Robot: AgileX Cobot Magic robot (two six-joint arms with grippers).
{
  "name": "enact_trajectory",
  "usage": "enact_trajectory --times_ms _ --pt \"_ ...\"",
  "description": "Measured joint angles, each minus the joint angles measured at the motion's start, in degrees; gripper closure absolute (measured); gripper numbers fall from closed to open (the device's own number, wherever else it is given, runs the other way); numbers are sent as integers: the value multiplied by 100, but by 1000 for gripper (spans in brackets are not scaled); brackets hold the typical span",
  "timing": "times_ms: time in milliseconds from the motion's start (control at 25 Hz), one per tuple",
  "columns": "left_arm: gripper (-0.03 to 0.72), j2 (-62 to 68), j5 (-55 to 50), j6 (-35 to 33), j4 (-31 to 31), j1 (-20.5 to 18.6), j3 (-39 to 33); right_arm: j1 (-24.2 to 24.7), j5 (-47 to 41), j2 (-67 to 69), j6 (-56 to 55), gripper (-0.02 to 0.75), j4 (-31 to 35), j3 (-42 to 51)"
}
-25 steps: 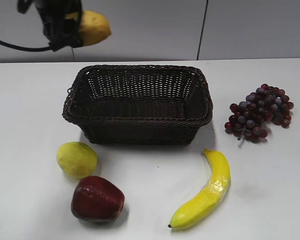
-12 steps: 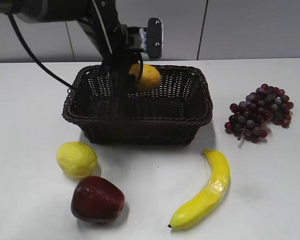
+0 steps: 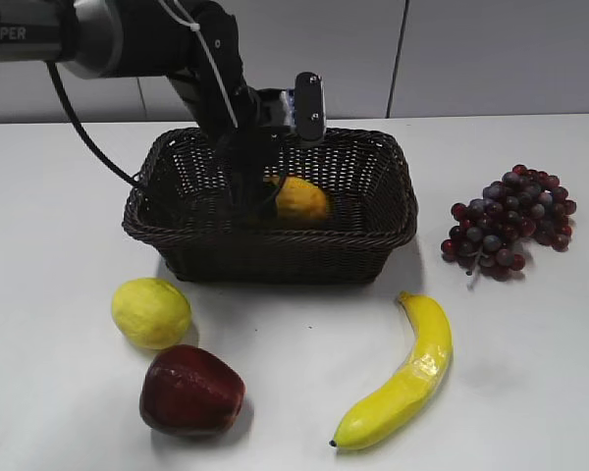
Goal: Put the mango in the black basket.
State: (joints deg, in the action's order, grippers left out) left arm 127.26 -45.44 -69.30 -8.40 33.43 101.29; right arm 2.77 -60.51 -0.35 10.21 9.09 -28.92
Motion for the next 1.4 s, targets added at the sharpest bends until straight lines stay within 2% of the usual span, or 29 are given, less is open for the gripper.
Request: enact_trajectory --times_ms 160,280,360,520,600,680,800,920,1040,1160,1280,1400 --pt "11 -82 -42 136 -11 0 0 0 0 0 -5 163 0 0" --pt "12 -374 -54 592 -4 -37 0 0 0 0 1 163 0 0" --pt "15 -644 -99 1137 71 -135 0 0 0 0 1 163 0 0" --pt "31 -1265 -610 2780 592 -469 0 0 0 0 1 163 0 0" --pt "45 -1526 -1067 3532 902 -703 0 0 0 0 1 163 0 0" --pt "58 -1717 -1578 3982 1027 -965 5 0 0 0 1 163 0 0" --pt "69 -1869 -2243 4590 1059 -1520 10 0 0 0 1 163 0 0" --pt "80 -1996 -2366 5141 914 -2116 -73 0 0 0 1 163 0 0" --pt "95 -2330 -2398 5370 458 -2779 -464 0 0 0 1 163 0 0" --pt "99 -2828 -2405 5425 264 -3236 -1103 0 0 0 1 163 0 0" --pt "102 -3486 -2417 5437 256 -3504 -2035 0 0 0 1 164 0 0" --pt "102 -4261 -2426 5443 359 -3564 -2934 0 0 0 1 164 0 0"
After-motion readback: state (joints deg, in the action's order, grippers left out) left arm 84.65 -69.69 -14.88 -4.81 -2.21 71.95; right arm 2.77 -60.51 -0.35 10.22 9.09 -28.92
